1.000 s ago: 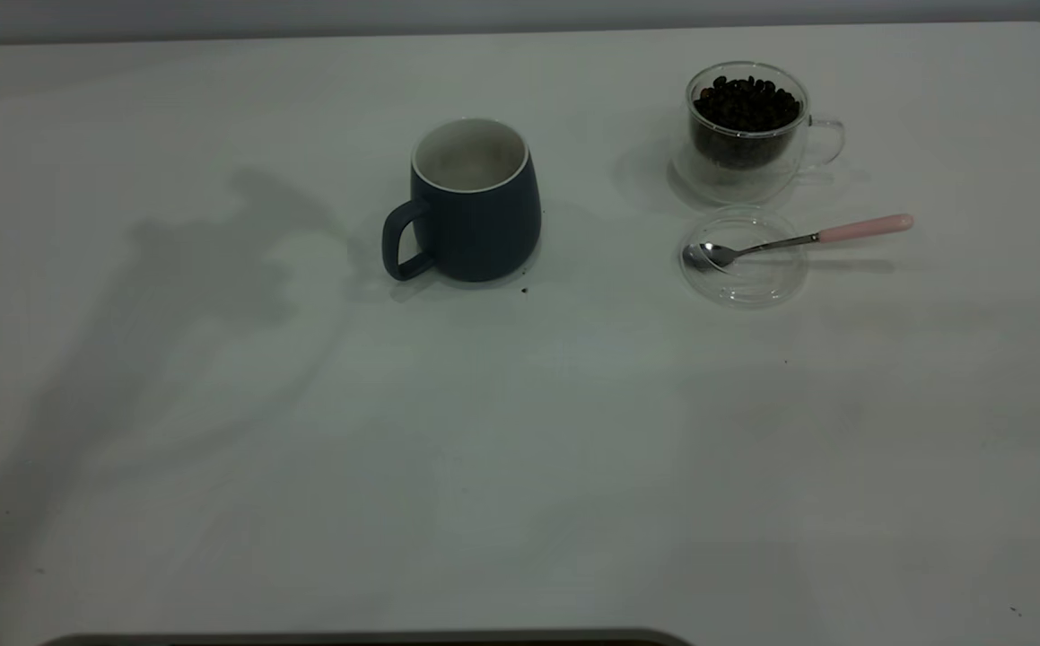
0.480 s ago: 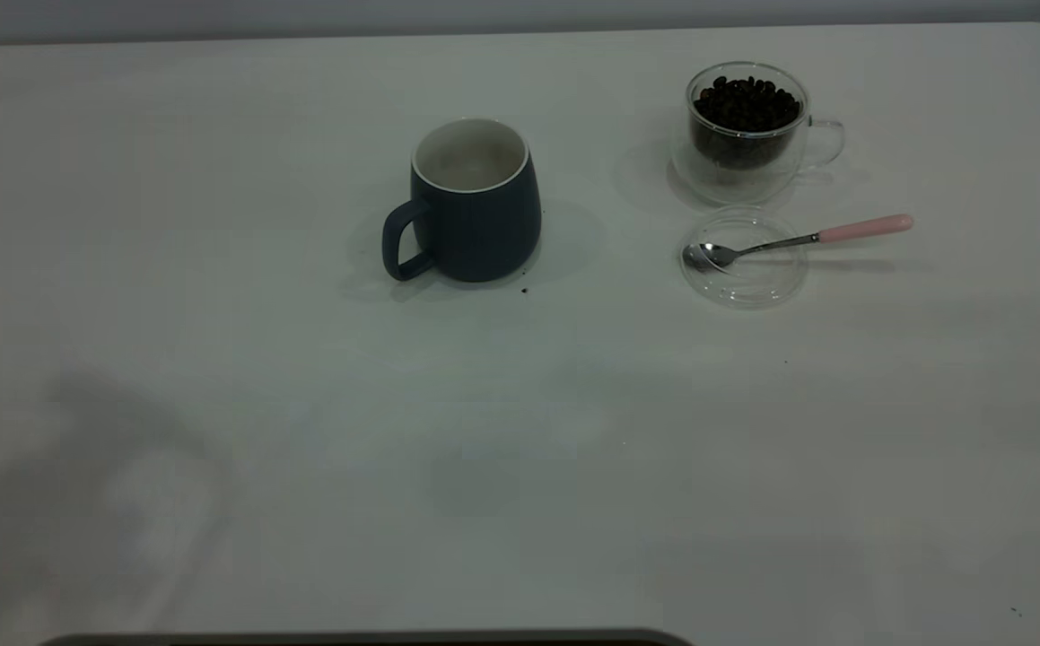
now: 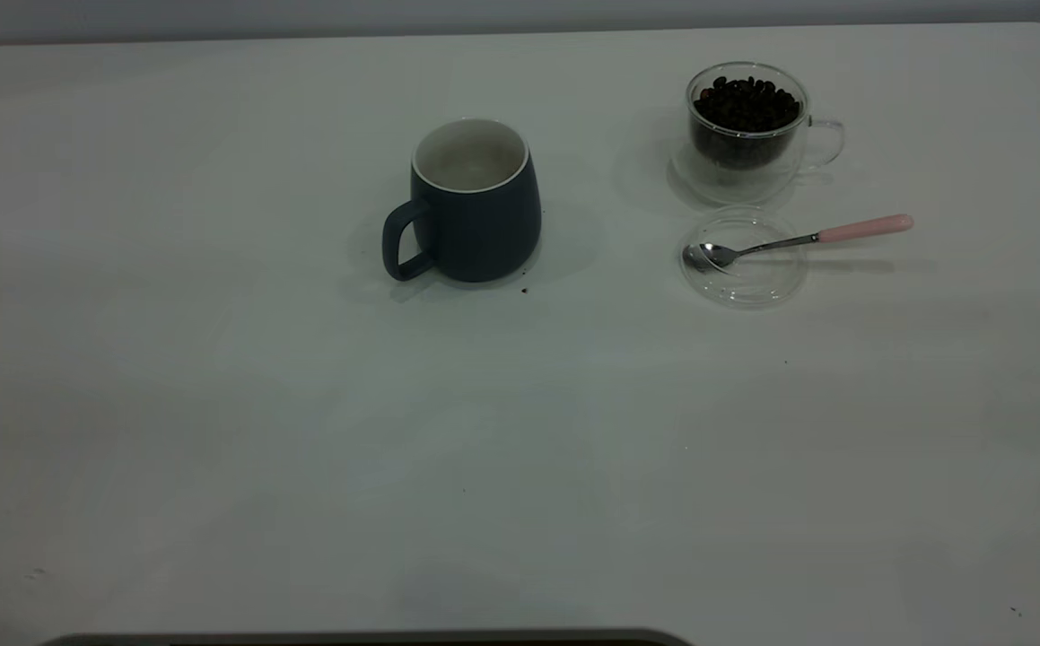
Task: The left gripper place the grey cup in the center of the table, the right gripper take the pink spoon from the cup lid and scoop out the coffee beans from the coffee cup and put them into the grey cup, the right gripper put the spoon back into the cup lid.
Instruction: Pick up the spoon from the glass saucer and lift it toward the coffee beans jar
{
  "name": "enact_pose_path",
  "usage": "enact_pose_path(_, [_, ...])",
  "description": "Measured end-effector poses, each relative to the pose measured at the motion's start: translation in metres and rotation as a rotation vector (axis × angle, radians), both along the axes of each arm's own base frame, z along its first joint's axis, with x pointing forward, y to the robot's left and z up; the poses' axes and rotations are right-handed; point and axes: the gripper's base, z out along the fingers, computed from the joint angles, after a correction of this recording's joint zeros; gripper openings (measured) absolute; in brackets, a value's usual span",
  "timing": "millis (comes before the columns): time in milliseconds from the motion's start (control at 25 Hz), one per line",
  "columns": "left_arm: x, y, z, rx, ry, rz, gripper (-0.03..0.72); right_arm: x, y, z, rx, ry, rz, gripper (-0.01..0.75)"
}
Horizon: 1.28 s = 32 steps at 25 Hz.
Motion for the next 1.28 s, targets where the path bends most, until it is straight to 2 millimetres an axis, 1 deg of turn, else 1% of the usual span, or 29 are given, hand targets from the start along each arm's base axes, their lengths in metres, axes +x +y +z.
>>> enact_pose_path(80, [-0.011,0.003,0.0,-0.017,-0.058,0.006,0.565,0.0,0.0,0.0,0.0,0.0,0.0,0.427])
enact_pose_path(440, [-0.059,0.016,0.016,-0.112,-0.403,0.009,0.565,0.0,0.0,0.0,0.001,0.0,-0.002,0.427])
enact_pose_path(600, [-0.081,0.022,0.018,-0.155,-0.559,0.009,0.565,0.0,0.0,0.0,0.001,0.0,-0.002,0.427])
enact_pose_path(720, [-0.094,0.025,0.017,-0.177,-0.646,0.02,0.565,0.0,0.0,0.0,0.001,0.0,-0.002,0.427])
enact_pose_path(800, [-0.097,0.025,0.016,-0.173,-0.66,0.04,0.565,0.0,0.0,0.0,0.001,0.0,-0.002,0.427])
enact_pose_path(1280, [-0.097,0.023,0.016,-0.122,-0.672,0.19,0.565,0.0,0.0,0.0,0.001,0.0,-0.002,0.427])
